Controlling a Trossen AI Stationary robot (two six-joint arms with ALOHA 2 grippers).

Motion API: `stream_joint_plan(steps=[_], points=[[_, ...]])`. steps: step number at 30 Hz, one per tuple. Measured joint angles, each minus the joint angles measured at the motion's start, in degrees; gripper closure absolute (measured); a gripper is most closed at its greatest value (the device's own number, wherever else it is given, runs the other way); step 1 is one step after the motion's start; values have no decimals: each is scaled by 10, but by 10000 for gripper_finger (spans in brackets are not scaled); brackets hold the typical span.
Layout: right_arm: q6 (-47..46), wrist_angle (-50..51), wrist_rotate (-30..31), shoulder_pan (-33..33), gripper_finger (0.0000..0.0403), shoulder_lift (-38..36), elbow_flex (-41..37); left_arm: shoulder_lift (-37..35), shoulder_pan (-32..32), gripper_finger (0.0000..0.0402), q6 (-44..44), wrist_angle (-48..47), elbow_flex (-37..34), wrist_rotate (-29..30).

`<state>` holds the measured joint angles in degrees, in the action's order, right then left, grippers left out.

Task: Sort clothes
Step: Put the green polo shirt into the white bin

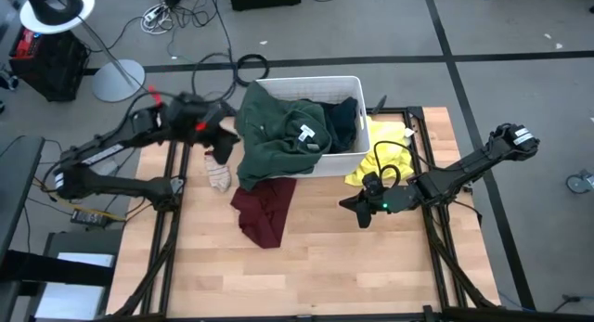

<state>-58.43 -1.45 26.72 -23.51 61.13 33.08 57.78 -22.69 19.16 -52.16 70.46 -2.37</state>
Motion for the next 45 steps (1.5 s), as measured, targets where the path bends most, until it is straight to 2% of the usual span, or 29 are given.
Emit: stream_joint_plan(steps=[6, 9, 16, 21, 24, 29, 35, 41, 45], points=[[0, -1, 0, 0, 398, 0, 0, -51, 0, 291, 35, 52, -95, -46], [-1, -1, 1, 0, 396, 0, 0, -58, 0, 263, 35, 86, -131, -72], [-16, -2, 13, 0, 399, 0, 0, -54, 4, 171, 39, 148, -200, -110], [-21, -2, 36, 0, 397, 0, 0, -56, 7, 153, 55, 140, -210, -138], [-25, -2, 43, 2, 396, 0, 0, -75, 11, 156, 48, 113, -210, -125], [-30, 0, 44, 9, 399, 0, 0, -100, 34, 162, 13, 64, -209, -66], [-30, 0, 44, 24, 397, 0, 0, -99, 77, 163, -9, 68, -236, -24], [-31, 1, 47, 37, 397, 0, 0, -98, 113, 163, 9, 134, -305, -19], [-36, 0, 47, 39, 399, 0, 0, -97, 119, 163, 10, 214, -348, 14]])
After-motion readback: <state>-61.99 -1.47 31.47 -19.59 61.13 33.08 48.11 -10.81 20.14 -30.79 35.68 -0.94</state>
